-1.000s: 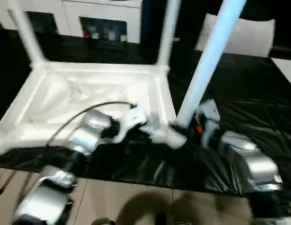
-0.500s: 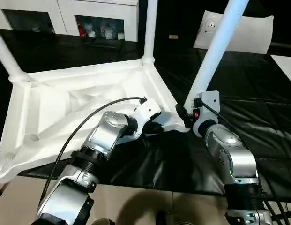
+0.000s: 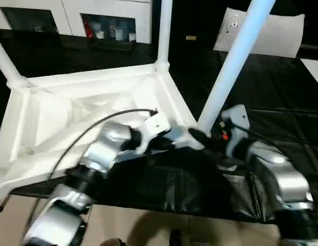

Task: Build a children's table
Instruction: Rotate leg to tighten

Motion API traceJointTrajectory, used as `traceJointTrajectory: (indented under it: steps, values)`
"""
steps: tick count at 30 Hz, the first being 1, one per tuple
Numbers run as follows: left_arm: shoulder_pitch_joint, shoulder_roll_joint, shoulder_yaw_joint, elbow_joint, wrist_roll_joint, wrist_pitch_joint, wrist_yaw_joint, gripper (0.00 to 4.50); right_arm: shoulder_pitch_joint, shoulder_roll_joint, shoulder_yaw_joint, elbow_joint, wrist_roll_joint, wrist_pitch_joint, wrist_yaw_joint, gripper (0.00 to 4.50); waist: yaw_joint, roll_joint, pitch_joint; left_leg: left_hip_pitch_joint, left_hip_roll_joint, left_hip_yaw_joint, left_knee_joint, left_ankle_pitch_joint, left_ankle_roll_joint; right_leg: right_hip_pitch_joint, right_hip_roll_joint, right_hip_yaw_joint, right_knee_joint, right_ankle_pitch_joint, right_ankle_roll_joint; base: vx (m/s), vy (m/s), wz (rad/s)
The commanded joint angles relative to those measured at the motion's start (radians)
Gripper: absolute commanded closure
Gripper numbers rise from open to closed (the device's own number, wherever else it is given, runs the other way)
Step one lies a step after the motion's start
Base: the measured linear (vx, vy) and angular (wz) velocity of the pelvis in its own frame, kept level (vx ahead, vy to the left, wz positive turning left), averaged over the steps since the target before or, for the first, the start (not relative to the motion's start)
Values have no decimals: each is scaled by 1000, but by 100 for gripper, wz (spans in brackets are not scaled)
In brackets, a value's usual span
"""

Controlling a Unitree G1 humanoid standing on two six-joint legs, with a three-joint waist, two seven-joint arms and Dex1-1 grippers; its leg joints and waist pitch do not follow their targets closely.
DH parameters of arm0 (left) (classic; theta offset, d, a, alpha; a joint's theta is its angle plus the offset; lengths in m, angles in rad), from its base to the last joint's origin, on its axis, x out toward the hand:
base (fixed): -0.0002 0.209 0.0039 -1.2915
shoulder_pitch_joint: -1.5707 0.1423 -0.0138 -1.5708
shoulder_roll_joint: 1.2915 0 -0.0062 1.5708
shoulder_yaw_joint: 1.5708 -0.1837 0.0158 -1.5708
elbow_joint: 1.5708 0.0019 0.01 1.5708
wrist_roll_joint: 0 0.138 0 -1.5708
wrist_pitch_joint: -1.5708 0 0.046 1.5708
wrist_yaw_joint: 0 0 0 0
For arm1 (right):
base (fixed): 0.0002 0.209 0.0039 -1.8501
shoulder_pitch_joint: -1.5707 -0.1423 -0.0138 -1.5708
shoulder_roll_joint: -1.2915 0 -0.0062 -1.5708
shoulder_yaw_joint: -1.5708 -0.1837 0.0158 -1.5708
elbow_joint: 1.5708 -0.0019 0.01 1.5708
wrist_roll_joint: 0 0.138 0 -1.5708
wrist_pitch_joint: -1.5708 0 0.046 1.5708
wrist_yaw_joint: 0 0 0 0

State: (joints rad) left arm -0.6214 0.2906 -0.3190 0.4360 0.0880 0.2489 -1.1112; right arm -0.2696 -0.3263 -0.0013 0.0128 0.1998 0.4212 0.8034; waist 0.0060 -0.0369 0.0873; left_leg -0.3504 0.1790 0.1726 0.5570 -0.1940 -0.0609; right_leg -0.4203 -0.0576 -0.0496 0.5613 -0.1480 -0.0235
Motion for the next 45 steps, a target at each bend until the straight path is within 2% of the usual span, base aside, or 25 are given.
traceJointTrajectory:
  steps: [1,3,5,9,12,16,19,21,23,24,28,36,41,45]
  values:
    - [27,18,-48,14,-14,-57,-89,450,7,-25,61,1,32,-49,132,83,9,-4,-60,-7,45,-7,-49,-117,122,65,-79,44,-52,-222,-225,0,0,0]
    - [29,34,-55,17,-19,-94,-126,450,8,-51,70,15,36,-75,176,83,8,-7,-60,-5,46,-6,-49,-132,117,64,-78,43,-53,-242,-226,0,0,0]
    - [27,46,-55,29,-37,-132,-173,450,6,-82,79,34,58,-97,249,83,11,-6,-59,-2,47,-6,-49,-145,113,62,-80,43,-56,-269,-224,0,0,0]
    - [14,79,-74,47,-54,-190,-267,450,-12,-131,94,87,68,-146,368,83,24,-4,-60,2,50,-5,-48,-133,117,59,-79,44,-49,-238,-236,0,0,0]
    - [7,106,-97,52,-49,-225,-325,450,-30,-149,96,112,86,-152,435,83,32,-5,-59,3,51,-4,-47,-140,117,60,-80,45,-46,-224,-249,0,0,0]
    - [5,134,-117,56,-44,-263,-392,450,-44,-180,123,132,101,-160,515,83,40,-2,-59,3,52,-3,-47,-138,108,63,-79,43,-42,-222,-248,0,0,0]
    - [6,148,-126,57,-41,-284,-426,450,-51,-199,143,137,111,-148,570,83,48,-2,-56,3,55,-2,-47,-148,100,60,-80,43,-43,-245,-241,0,0,0]
    - [8,161,-138,53,-39,-301,-449,450,-56,-211,162,143,114,-145,612,108,55,-2,-57,4,54,-1,-46,-153,95,60,-79,43,-43,-261,-236,0,0,0]
    - [8,166,-143,52,-39,-307,-458,450,-59,-216,169,149,112,-148,625,108,57,-3,-55,2,54,-1,-47,-164,89,59,-80,43,-46,-286,-228,0,0,0]
    - [9,170,-146,52,-40,-313,-465,450,-62,-215,176,160,104,-160,633,130,56,-6,-54,1,54,-1,-47,-167,84,58,-80,42,-47,-302,-223,0,0,0]
    - [10,175,-150,51,-44,-326,-483,450,-72,-208,188,190,92,-190,638,164,56,-7,-53,-1,52,-4,-47,-167,73,57,-81,42,-50,-350,-202,0,0,0]
    - [9,179,-154,58,-48,-336,-490,450,-79,-208,199,194,107,-186,662,226,56,-5,-53,-2,53,-2,-46,-145,82,58,-79,40,-44,-294,-216,0,0,0]
    - [11,169,-145,60,-55,-319,-474,450,-64,-206,204,179,120,-174,664,241,56,-5,-52,1,54,-1,-47,-160,76,56,-79,39,-48,-323,-210,0,0,0]
    - [17,147,-130,53,-66,-273,-437,450,-31,-177,181,128,152,-117,598,241,58,-3,-49,1,55,-1,-48,-160,73,56,-79,38,-50,-323,-205,0,0,0]
